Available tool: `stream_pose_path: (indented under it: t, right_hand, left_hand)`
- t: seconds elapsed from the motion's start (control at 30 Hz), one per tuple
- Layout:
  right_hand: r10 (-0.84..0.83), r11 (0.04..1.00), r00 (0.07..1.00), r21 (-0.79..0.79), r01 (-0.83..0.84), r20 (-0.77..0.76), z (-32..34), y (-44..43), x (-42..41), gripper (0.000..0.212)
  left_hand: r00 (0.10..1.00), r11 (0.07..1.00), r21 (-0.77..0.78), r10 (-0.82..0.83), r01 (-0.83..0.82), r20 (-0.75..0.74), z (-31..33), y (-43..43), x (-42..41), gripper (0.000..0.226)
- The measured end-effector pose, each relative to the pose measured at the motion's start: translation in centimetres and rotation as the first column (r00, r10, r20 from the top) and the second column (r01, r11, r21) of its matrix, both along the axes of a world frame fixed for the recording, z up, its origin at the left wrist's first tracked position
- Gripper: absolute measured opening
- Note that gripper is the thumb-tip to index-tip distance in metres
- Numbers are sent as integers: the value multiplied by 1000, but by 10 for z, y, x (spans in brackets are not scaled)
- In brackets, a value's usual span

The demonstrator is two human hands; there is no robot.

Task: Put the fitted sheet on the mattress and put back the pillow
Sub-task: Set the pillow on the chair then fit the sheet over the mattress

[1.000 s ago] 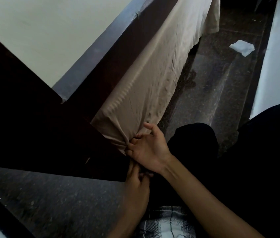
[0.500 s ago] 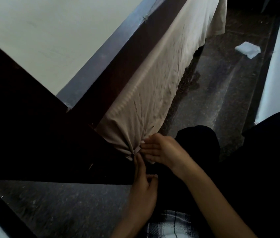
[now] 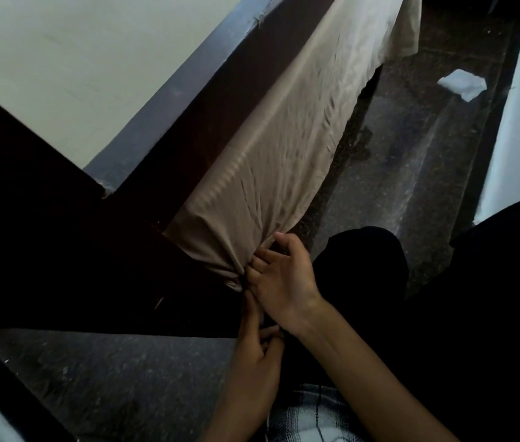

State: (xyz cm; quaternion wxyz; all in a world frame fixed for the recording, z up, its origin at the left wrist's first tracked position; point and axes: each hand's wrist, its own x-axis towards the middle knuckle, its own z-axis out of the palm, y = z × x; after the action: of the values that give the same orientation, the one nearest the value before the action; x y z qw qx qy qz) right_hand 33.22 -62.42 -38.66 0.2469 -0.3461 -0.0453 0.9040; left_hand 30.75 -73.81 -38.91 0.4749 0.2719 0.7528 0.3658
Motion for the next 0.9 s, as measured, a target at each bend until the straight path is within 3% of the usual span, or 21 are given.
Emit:
stream_pose_path:
  t: [0.03,0.07,0.13,0.23,0.37,0.47,0.6,0.67,0.73,0.8,0.9]
  right_hand:
    - [-9,1000,1000,-4,9,-12,-1,2,-4,36]
    - [-7,1000,1000,-2,7,-9,1,4,-7,35]
    - [11,999,999,-29,-12,-38,-2,6,-9,54]
    - [16,999,1000,-42,-16,-3,-4,6,-12,52]
    - [46,999,998,-12,-46,43,-4,5,-16,66]
    - [54,999,998,-1,-54,42,3,11,-19,65]
    - [281,950,945,93,-299,166,20,16,6,44]
    - [289,882,869,242,-405,401,24,20,26,22]
    - [147,849,813,350,-396,563,26,28,39,23]
    - [114,850,813,367,-377,571,26,34,44,26]
    - [206,879,820,266,-395,535,24,25,33,31]
  left_hand:
    - [1000,1000,-12,0,0,1,1,-1,0,74]
    - [1000,1000,-23,-10,10,-1,0,-3,0,74]
    - [999,998,-36,-43,42,-8,-4,-7,-2,71]
    - [996,995,-51,-83,83,-11,-9,-7,-3,61]
    - [987,986,-50,-158,156,-32,-9,-6,2,41]
    - [971,976,-46,-217,214,-101,-13,-5,3,57]
    - [936,949,-55,-316,312,-156,-9,-5,1,57]
    - [946,958,-18,-286,287,-153,-5,-6,2,45]
    - [968,978,22,-204,209,-146,-3,-7,3,34]
    - [993,995,24,-93,95,-78,-4,-6,2,31]
    - [999,999,10,33,-33,7,-7,-4,-5,41]
